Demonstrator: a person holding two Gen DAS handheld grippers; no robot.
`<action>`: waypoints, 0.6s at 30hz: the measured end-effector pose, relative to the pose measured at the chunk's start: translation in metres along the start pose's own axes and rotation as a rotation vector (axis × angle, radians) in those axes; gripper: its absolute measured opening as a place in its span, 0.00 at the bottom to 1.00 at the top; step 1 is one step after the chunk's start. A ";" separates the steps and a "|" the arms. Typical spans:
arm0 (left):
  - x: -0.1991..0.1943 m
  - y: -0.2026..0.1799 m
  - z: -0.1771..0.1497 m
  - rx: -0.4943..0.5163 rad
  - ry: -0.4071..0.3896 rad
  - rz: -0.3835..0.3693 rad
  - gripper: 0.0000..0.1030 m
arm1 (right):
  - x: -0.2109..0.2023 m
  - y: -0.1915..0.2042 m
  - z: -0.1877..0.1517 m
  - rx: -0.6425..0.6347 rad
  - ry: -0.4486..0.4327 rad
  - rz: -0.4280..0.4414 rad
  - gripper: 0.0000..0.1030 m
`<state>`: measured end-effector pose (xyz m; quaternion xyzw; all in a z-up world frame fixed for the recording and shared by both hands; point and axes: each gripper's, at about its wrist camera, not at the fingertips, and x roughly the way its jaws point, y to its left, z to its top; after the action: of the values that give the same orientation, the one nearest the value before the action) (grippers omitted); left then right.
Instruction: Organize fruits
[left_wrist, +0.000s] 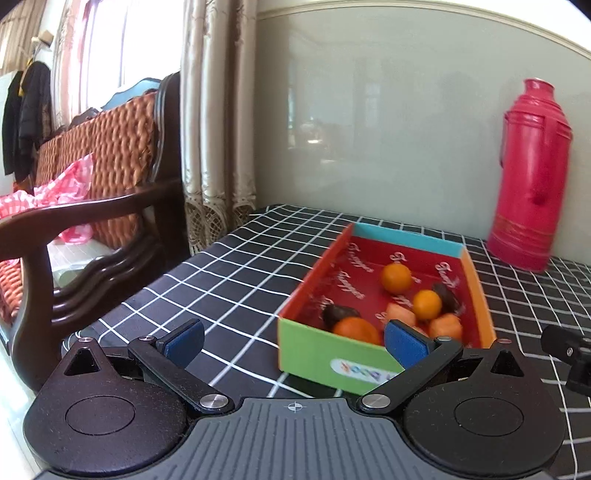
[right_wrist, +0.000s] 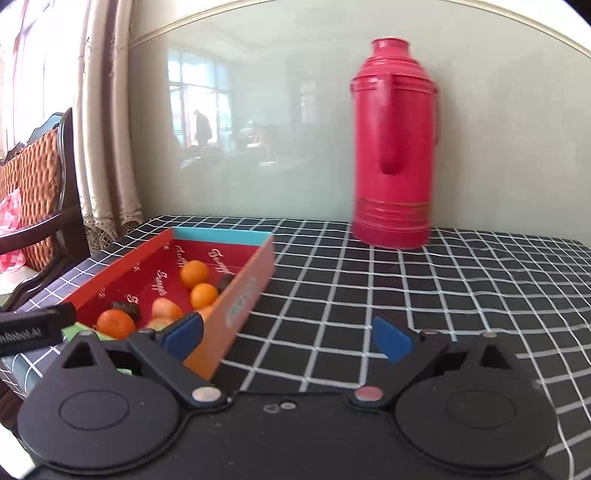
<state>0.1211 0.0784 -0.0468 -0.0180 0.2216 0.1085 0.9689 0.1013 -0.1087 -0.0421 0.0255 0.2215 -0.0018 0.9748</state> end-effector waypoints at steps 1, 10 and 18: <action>-0.005 -0.004 -0.002 0.015 -0.011 -0.003 1.00 | -0.004 -0.002 -0.002 0.008 0.000 -0.008 0.92; -0.034 -0.020 -0.020 0.079 -0.022 -0.057 1.00 | -0.024 -0.009 -0.015 0.022 0.000 -0.041 0.94; -0.038 -0.015 -0.022 0.073 -0.027 -0.054 1.00 | -0.026 -0.004 -0.020 0.002 0.002 -0.044 0.94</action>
<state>0.0816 0.0547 -0.0505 0.0126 0.2115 0.0743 0.9745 0.0693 -0.1123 -0.0494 0.0218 0.2229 -0.0234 0.9743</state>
